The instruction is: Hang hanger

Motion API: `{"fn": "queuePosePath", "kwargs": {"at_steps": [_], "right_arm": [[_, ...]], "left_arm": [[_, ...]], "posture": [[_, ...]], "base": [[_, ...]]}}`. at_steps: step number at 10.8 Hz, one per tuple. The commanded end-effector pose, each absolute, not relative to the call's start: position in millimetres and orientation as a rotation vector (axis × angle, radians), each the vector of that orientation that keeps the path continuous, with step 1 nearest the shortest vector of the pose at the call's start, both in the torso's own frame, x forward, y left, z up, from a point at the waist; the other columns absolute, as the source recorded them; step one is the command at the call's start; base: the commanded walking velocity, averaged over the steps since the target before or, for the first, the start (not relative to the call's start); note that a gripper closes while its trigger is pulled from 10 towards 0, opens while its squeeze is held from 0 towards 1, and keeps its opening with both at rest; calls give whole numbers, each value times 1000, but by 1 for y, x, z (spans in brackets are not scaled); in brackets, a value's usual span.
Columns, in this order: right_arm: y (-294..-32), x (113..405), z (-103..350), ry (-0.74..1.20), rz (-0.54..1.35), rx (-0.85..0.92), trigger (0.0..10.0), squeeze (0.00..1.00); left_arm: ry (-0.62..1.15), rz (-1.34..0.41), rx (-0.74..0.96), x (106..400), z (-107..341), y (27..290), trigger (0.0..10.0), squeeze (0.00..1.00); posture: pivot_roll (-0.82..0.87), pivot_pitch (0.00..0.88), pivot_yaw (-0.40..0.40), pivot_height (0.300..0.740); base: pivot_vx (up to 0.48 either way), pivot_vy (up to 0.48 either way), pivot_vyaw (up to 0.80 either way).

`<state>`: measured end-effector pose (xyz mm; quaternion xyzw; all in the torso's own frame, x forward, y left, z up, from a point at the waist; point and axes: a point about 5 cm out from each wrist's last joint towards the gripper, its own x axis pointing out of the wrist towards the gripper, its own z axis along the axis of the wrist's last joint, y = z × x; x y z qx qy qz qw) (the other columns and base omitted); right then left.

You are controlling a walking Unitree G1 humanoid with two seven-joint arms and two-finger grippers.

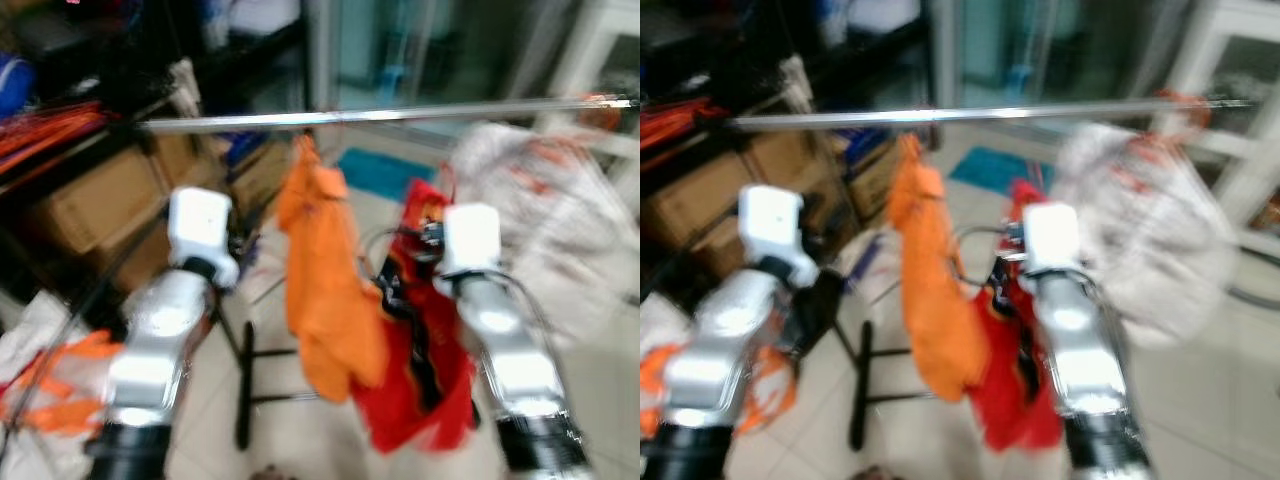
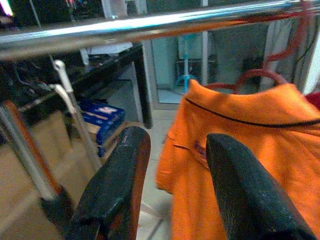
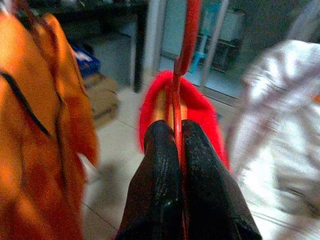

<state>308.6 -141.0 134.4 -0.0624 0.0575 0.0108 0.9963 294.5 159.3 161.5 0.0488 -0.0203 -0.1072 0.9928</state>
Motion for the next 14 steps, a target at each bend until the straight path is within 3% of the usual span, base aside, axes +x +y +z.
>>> {"fn": "queuePosePath", "kwargs": {"at_steps": [1, 3, 4, 7, 14], "right_arm": [[-158, 312, 151, 31, -53, -125, 10000, 0], [-166, 311, 150, 40, -76, -120, 10000, 0], [-171, 310, 152, 42, -94, -76, 10000, 0], [-174, 303, 159, 23, -9, -140, 10000, 0], [-192, 310, 200, -87, 30, -177, 10000, 0]], "left_arm": [[-60, -278, 112, 294, 166, 148, 10000, 0], [-69, -375, 112, 289, 169, 137, 10000, 0], [-95, -495, 18, 281, 176, 125, 10000, 0], [-126, -901, -9, 246, 183, 108, 10000, 0], [-33, -998, 6, 240, 180, 112, 10000, 0]], "posture": [[27, 33, 60, 740], [28, 39, 78, 740], [26, 44, 74, 740], [16, 56, 60, 740], [17, 52, 47, 740]], "base": [[435, 0, 0], [433, 0, 0], [0, 0, 0], [0, 0, 0], [0, 0, 0]]}}
